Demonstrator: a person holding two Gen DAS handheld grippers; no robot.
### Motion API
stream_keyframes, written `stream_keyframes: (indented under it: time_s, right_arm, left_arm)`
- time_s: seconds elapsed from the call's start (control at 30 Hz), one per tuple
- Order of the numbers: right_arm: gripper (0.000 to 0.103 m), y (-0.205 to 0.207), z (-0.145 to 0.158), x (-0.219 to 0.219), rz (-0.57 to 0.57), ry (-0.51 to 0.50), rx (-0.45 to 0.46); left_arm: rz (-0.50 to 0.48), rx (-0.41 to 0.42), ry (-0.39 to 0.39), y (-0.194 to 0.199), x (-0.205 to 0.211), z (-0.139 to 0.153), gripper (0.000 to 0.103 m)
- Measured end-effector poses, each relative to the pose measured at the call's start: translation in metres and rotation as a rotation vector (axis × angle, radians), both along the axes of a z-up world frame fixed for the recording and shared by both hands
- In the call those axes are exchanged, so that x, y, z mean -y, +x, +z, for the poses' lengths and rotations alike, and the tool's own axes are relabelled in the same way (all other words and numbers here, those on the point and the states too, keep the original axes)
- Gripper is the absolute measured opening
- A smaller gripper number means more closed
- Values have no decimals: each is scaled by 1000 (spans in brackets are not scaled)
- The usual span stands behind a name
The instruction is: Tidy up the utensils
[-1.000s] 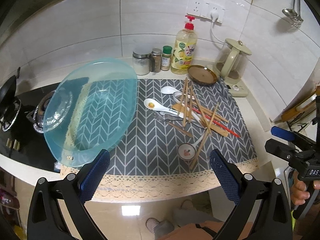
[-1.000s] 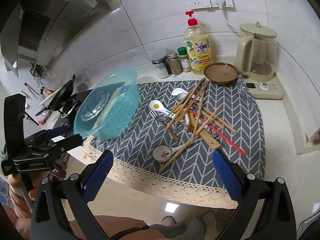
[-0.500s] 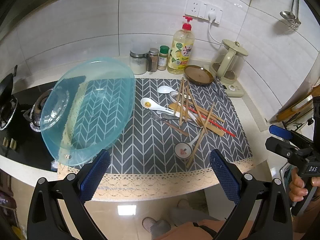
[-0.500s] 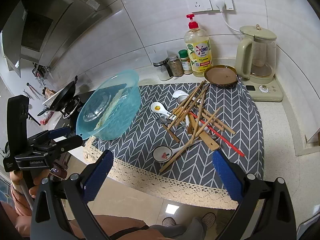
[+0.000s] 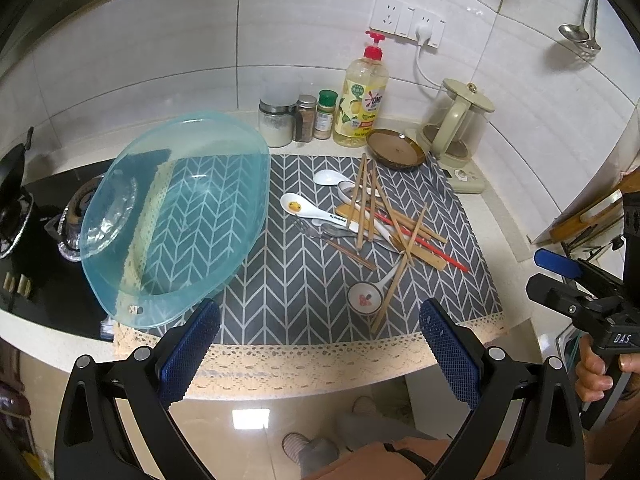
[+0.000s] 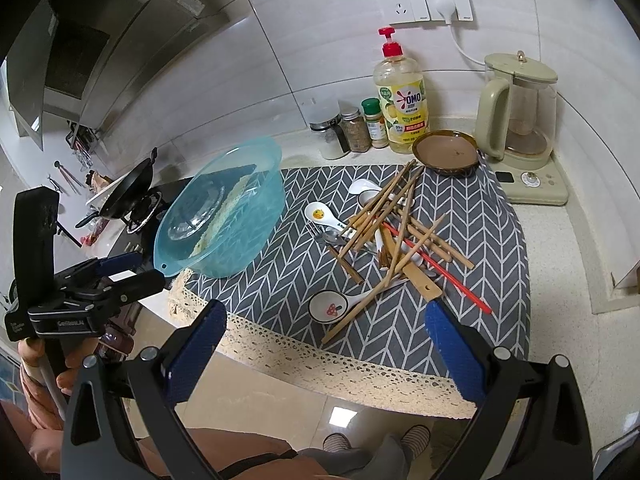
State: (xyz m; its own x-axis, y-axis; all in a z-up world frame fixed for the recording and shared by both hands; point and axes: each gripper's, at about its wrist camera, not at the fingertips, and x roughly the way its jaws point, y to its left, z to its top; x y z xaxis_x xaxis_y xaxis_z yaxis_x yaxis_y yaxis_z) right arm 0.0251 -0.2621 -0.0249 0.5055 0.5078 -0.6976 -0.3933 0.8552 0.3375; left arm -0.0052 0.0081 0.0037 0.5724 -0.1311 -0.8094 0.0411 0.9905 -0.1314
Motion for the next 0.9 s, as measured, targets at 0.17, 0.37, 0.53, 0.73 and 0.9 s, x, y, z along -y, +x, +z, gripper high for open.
stream_keyframes:
  time_s: [0.17,0.37,0.53,0.73,0.9]
  right_arm:
    - [96,1,0,0,-1,0,0]
    - [96,1,0,-3,0,-9,-4]
    - [96,1,0,-3,-1,-9,-1]
    - [96,2,0,-4,-4,-13,-1]
    - [96,1,-1,-5,-10,-22,-2]
  left_arm:
    - [1,0,0,0,-1,0,99]
    - [2,-1,-2,-1,-3,0,99]
    - [2,-3,-1,-1,-4,1,99]
    - [1,-3,-1,-1,-3,0,99]
    - [-2,-3,-3,-1,-4,1,99]
